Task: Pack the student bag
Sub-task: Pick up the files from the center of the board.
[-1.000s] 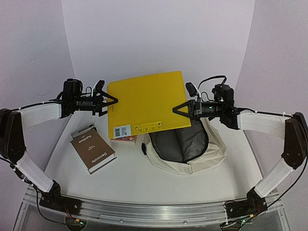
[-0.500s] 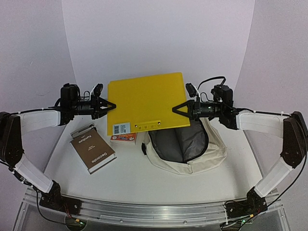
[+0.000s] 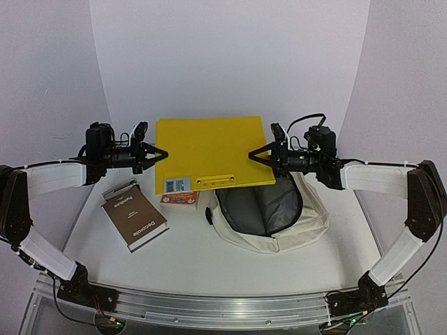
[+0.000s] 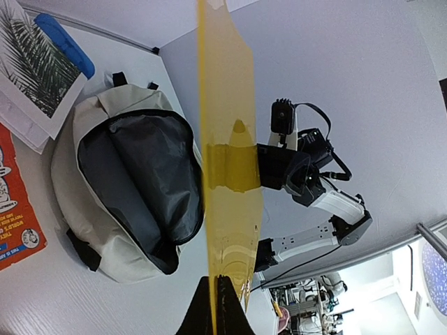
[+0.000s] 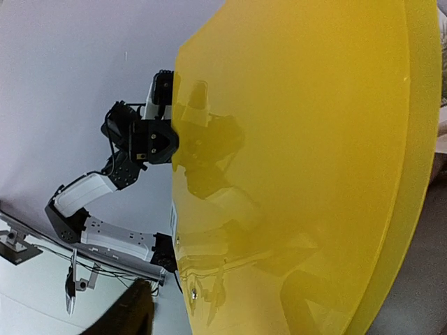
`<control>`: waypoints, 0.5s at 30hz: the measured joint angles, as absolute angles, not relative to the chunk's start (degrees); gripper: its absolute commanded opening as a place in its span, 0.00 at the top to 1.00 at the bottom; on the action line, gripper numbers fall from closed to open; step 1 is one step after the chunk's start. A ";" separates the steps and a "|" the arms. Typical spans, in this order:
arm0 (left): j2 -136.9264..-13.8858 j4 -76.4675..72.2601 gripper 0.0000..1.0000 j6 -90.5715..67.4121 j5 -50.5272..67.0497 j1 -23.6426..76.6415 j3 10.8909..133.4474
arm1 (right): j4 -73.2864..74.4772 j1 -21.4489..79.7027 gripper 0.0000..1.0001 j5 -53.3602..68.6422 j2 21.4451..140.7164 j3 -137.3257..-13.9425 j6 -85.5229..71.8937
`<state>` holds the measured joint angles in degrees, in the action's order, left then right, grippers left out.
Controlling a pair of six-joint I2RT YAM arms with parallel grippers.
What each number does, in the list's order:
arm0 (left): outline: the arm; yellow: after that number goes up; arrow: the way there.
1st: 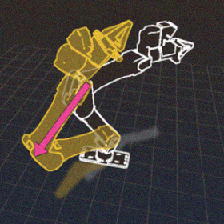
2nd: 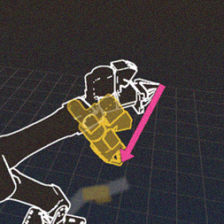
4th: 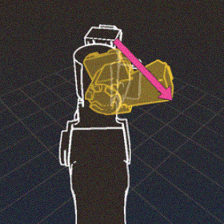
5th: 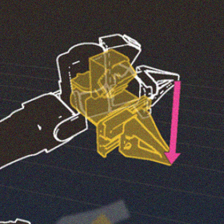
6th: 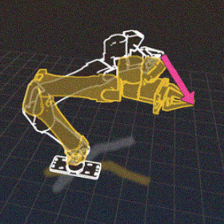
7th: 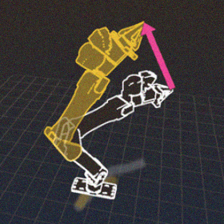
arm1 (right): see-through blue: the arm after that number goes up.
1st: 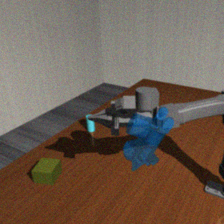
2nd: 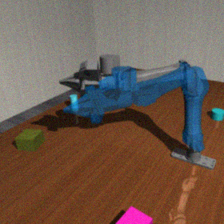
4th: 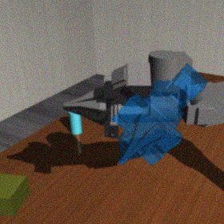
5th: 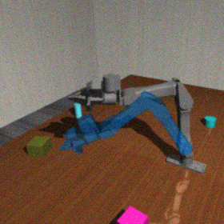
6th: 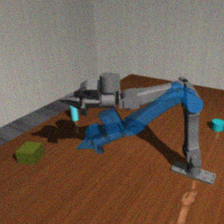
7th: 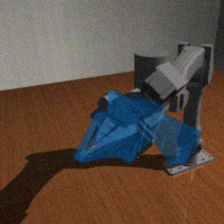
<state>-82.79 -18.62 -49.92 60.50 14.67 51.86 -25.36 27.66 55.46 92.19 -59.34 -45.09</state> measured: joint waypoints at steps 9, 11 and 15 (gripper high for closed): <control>-80.07 -16.96 1.00 -53.84 53.15 14.70 45.82 | -18.48 25.81 0.05 45.79 86.31 -54.86 -40.77; -79.79 -16.67 1.00 -54.68 51.43 14.70 45.17 | -12.35 25.60 0.04 40.45 84.52 -55.94 -36.88; -79.53 -15.46 1.00 -55.61 48.18 14.53 45.15 | 0.58 25.54 0.02 27.18 82.85 -59.81 -29.47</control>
